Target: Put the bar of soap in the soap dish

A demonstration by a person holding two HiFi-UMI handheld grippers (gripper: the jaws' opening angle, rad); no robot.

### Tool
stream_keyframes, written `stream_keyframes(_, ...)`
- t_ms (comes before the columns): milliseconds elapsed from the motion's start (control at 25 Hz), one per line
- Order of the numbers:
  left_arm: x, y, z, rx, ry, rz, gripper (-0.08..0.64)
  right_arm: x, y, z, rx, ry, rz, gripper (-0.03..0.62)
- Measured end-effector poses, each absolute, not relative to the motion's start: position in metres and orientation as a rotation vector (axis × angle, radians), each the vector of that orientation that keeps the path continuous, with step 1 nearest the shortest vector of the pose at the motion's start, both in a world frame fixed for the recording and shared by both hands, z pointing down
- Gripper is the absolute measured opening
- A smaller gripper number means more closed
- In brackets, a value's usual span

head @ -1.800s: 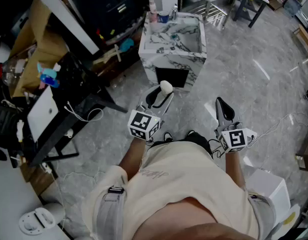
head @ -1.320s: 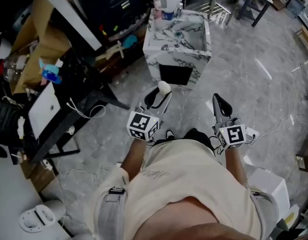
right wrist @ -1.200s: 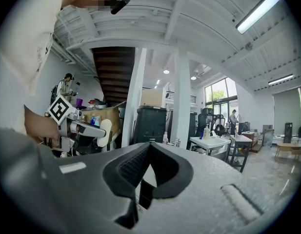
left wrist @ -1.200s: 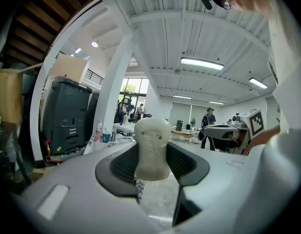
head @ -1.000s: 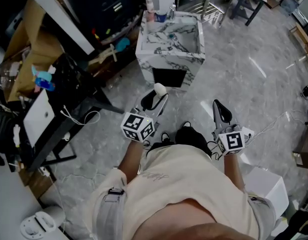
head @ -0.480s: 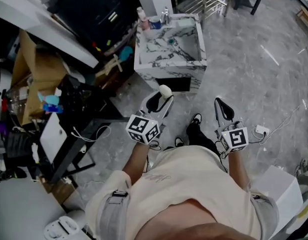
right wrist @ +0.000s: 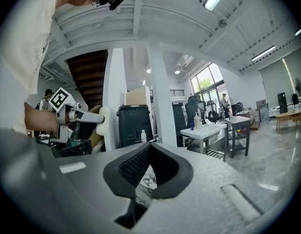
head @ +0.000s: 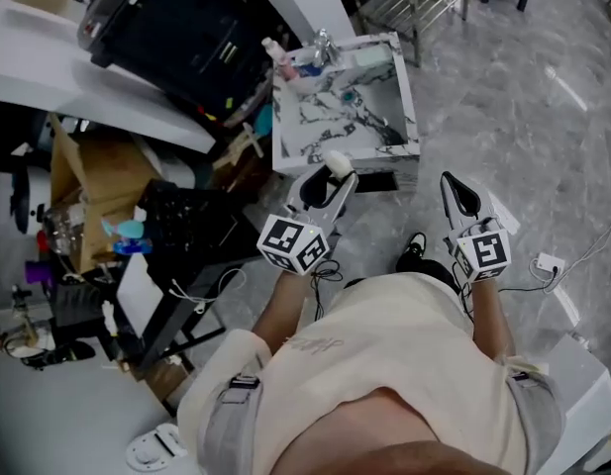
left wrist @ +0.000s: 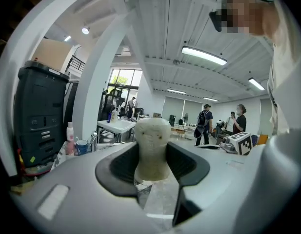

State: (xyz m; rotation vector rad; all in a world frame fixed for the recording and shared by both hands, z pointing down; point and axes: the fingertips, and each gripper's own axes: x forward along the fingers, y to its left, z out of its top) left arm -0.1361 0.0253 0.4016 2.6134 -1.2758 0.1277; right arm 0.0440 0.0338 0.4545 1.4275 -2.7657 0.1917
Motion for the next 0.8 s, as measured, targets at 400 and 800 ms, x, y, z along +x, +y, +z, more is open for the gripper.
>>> stream_keyframes(400, -0.133, -0.018, 0.402, 2.566, -1.337, 0.166, 0.199, 0.025, -0.007, 0.464, 1.24, -2.838, 0.243, -0.002)
stream_keyframes(800, -0.137, -0.09, 0.399, 2.622, -1.289, 0.163, 0.199, 0.043, -0.056, 0.468, 1.371, -2.747, 0.254, -0.002)
